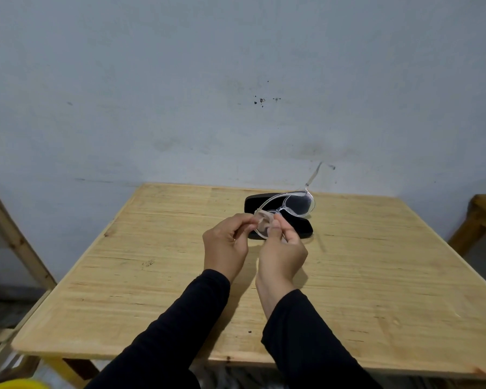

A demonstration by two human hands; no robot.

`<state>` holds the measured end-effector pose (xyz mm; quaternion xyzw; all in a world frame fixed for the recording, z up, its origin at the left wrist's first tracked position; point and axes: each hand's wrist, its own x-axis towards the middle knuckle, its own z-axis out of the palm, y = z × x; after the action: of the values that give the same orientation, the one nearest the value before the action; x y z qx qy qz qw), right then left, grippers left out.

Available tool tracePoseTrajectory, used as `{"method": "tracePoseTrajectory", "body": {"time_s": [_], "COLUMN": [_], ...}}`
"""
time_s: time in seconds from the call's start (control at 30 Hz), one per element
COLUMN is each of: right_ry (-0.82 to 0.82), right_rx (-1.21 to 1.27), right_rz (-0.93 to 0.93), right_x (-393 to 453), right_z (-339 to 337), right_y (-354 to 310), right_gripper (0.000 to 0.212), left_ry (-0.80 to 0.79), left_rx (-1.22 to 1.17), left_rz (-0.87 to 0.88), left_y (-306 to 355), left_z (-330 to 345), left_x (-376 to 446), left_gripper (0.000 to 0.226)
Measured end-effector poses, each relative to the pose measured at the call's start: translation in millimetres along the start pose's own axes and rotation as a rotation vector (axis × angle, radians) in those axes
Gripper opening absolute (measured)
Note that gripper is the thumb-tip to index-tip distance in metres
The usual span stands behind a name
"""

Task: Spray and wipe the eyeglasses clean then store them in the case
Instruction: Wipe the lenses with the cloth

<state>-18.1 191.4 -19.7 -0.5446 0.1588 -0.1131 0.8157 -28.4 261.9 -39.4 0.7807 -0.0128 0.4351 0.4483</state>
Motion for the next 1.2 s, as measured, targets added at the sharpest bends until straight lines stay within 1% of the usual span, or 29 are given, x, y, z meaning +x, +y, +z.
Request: {"method": "tracePoseTrajectory", "body": {"time_s": [0.17, 0.23, 0.3, 0.37, 0.5, 0.63, 0.7, 0.83, 0.93, 1.03, 1.1, 1.2], "right_ry": [-0.008, -0.037, -0.087, -0.142, -0.221, -0.266, -0.280, -0.335, -0.418, -0.506, -0.459, -0.319], "right_rx": [-0.032, -0.069, -0.109, -0.132, -0.112, -0.002, 0.010, -0.087, -0.177, -0.270, -0.330, -0.367], "right_rz": [-0.082, -0.119, -0.137, -0.130, -0.095, -0.022, 0.002, 0.006, -0.007, -0.058, -0.102, -0.152], "right_x": [5, 6, 7, 6, 2, 0, 0, 2, 9, 15, 17, 15], "right_z": [-2, -3, -5, -5, -7, -8, -9, -15, -18, -22, -24, -25], "right_y": [-2, -3, -4, -6, -11, -15, -15, -13, -15, -18, -18, -17], "right_gripper": [0.019, 0.020, 0.025, 0.027, 0.019, 0.022, 0.020, 0.013, 0.007, 0.009, 0.010, 0.018], "left_ry": [-0.020, -0.027, -0.027, -0.019, -0.005, 0.013, 0.000, -0.018, -0.029, -0.016, 0.005, 0.010], "left_rx": [-0.012, 0.007, 0.031, 0.027, -0.047, -0.122, -0.138, -0.158, -0.134, -0.082, -0.052, -0.004], "left_rz": [0.039, 0.064, 0.079, 0.081, 0.059, -0.046, -0.071, -0.112, -0.126, -0.116, -0.106, -0.066], "left_y": [2, 1, 1, 1, 5, 5, 5, 7, 5, 3, 1, -2], "left_z": [3, 3, 2, 1, 0, 1, 1, -3, -6, -8, -9, -10], "left_x": [0, 2, 6, 10, 16, 16, 14, 16, 19, 21, 21, 21], "left_gripper": [0.020, 0.020, 0.022, 0.024, 0.024, 0.027, 0.027, 0.026, 0.024, 0.020, 0.018, 0.016]}}
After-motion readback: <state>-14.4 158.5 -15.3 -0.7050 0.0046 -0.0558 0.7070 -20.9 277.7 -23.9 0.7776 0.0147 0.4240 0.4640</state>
